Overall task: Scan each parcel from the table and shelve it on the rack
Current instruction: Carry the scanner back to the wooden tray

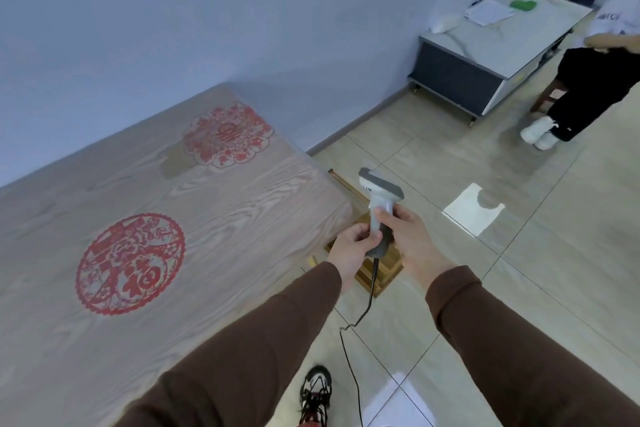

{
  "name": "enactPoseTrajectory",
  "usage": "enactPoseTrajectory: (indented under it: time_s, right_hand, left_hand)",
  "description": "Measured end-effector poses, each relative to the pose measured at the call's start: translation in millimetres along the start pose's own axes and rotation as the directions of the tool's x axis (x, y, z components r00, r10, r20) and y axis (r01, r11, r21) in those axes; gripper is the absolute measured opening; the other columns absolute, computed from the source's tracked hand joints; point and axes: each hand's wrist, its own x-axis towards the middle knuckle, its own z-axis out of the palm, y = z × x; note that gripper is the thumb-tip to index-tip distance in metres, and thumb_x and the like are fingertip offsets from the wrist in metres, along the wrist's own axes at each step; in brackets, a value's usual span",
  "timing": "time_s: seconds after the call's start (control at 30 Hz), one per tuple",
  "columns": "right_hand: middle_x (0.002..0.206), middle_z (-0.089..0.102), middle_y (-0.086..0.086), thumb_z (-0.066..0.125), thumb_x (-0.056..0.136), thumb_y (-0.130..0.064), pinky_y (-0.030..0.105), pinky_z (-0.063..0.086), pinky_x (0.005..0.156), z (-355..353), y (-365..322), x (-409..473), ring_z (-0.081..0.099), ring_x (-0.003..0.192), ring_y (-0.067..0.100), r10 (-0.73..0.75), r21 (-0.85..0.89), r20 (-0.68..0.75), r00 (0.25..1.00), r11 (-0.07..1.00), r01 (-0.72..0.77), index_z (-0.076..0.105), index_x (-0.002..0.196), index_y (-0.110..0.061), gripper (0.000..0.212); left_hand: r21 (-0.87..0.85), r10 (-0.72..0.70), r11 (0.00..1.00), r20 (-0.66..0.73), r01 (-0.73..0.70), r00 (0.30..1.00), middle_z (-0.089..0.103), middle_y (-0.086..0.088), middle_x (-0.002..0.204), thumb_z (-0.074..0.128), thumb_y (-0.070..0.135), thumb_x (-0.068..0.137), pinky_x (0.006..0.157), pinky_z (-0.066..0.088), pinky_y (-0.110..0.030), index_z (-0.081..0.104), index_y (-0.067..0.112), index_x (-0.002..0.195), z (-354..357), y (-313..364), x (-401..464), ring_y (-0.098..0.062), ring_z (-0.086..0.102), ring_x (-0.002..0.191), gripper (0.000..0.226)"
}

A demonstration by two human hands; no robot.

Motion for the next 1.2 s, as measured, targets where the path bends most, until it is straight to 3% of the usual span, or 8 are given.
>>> enactPoseTrajectory:
  time_s: [0.1, 0.27, 0.6, 0.7, 0.8, 0.93, 1.1, 1.2]
  right_hand:
    - [0.106, 0.072, 0.007, 0.066, 0.098, -0.019, 0.039, 0.056, 0.095, -10.7, 13.7, 44.4, 0.068, 0.103, 0.022, 0.042, -0.017, -0.021, 0.999, 0.999, -0.042, 0.069, 0.110, -0.018, 0.012]
    - [0.116, 0.069, 0.021, 0.071, 0.094, -0.017, 0.053, 0.052, 0.104, -36.0, 43.5, 118.8, 0.067, 0.112, 0.035, 0.106, -0.049, -0.049, 0.993, 0.993, -0.109, 0.064, 0.118, -0.003, 0.028]
    - [0.115, 0.070, 0.006, 0.067, 0.098, -0.018, 0.046, 0.053, 0.103, -90.9, 111.9, 264.5, 0.066, 0.114, 0.026, 0.269, -0.114, 0.174, 0.947, 0.961, -0.252, 0.061, 0.124, -0.015, 0.027]
    - [0.114, 0.071, 0.005, 0.064, 0.099, -0.019, 0.045, 0.054, 0.101, -96.1, 133.0, 300.8, 0.067, 0.110, 0.024, 0.306, -0.160, 0.243, 0.921, 0.949, -0.273, 0.063, 0.125, -0.019, 0.025]
    - [0.111, 0.072, 0.007, 0.064, 0.100, -0.019, 0.040, 0.057, 0.090, -95.1, 159.1, 335.1, 0.070, 0.106, 0.024, 0.339, -0.190, 0.275, 0.900, 0.936, -0.295, 0.065, 0.122, -0.018, 0.022]
    - [0.108, 0.075, 0.007, 0.066, 0.099, -0.020, 0.032, 0.057, 0.079, -89.4, 202.3, 376.5, 0.073, 0.100, 0.021, 0.355, -0.214, 0.291, 0.888, 0.929, -0.302, 0.070, 0.115, -0.020, 0.017]
    - [0.112, 0.073, 0.004, 0.066, 0.099, -0.023, 0.044, 0.056, 0.100, -76.6, 253.9, 426.0, 0.070, 0.107, 0.023, 0.349, -0.267, 0.303, 0.887, 0.924, -0.273, 0.068, 0.124, -0.019, 0.025]
    - [0.114, 0.073, 0.003, 0.065, 0.099, -0.023, 0.046, 0.055, 0.102, -69.7, 273.5, 449.8, 0.069, 0.109, 0.023, 0.323, -0.297, 0.309, 0.895, 0.926, -0.232, 0.067, 0.126, -0.017, 0.028]
  left_hand:
    - [-0.022, -0.035, 0.999, -0.015, 0.035, 0.999, 0.071, 0.002, 0.094, 0.064, 0.016, 0.103, 0.093, 0.052, -0.032, 0.070, 0.015, 0.110, 6.6, -12.0, 39.5, -0.014, 0.065, 0.092, 0.009]
    - [-0.025, -0.091, 0.996, -0.089, 0.089, 0.992, 0.069, 0.000, 0.095, 0.064, 0.012, 0.102, 0.089, 0.052, -0.027, 0.066, 0.007, 0.120, 25.0, -41.0, 101.2, -0.012, 0.064, 0.088, 0.019]
    - [-0.060, -0.221, 0.975, -0.338, 0.213, 0.915, 0.071, -0.001, 0.105, 0.067, 0.017, 0.100, 0.089, 0.051, -0.023, 0.065, 0.019, 0.118, 67.4, -108.9, 213.4, -0.014, 0.066, 0.096, 0.018]
    - [-0.118, -0.268, 0.963, -0.406, 0.241, 0.874, 0.075, -0.006, 0.114, 0.068, 0.017, 0.099, 0.107, 0.052, -0.040, 0.067, 0.022, 0.116, 74.3, -133.7, 244.6, -0.024, 0.070, 0.110, 0.018]
    - [-0.142, -0.303, 0.953, -0.466, 0.268, 0.831, 0.076, -0.006, 0.115, 0.070, 0.020, 0.097, 0.110, 0.050, -0.046, 0.067, 0.027, 0.113, 72.7, -161.3, 276.3, -0.025, 0.071, 0.112, 0.017]
    - [-0.135, -0.306, 0.951, -0.521, 0.277, 0.797, 0.076, -0.004, 0.112, 0.071, 0.018, 0.097, 0.105, 0.053, -0.038, 0.067, 0.028, 0.108, 57.2, -200.2, 313.2, -0.021, 0.071, 0.109, 0.016]
    - [-0.016, -0.249, 0.956, -0.567, 0.292, 0.785, 0.074, 0.001, 0.113, 0.073, 0.019, 0.095, 0.103, 0.054, -0.036, 0.065, 0.016, 0.130, 30.4, -242.8, 354.5, -0.018, 0.069, 0.108, 0.036]
    - [0.027, -0.229, 0.952, -0.599, 0.305, 0.767, 0.071, 0.009, 0.109, 0.072, 0.020, 0.097, 0.085, 0.051, -0.020, 0.061, 0.021, 0.131, 17.3, -257.8, 372.9, -0.006, 0.066, 0.099, 0.036]
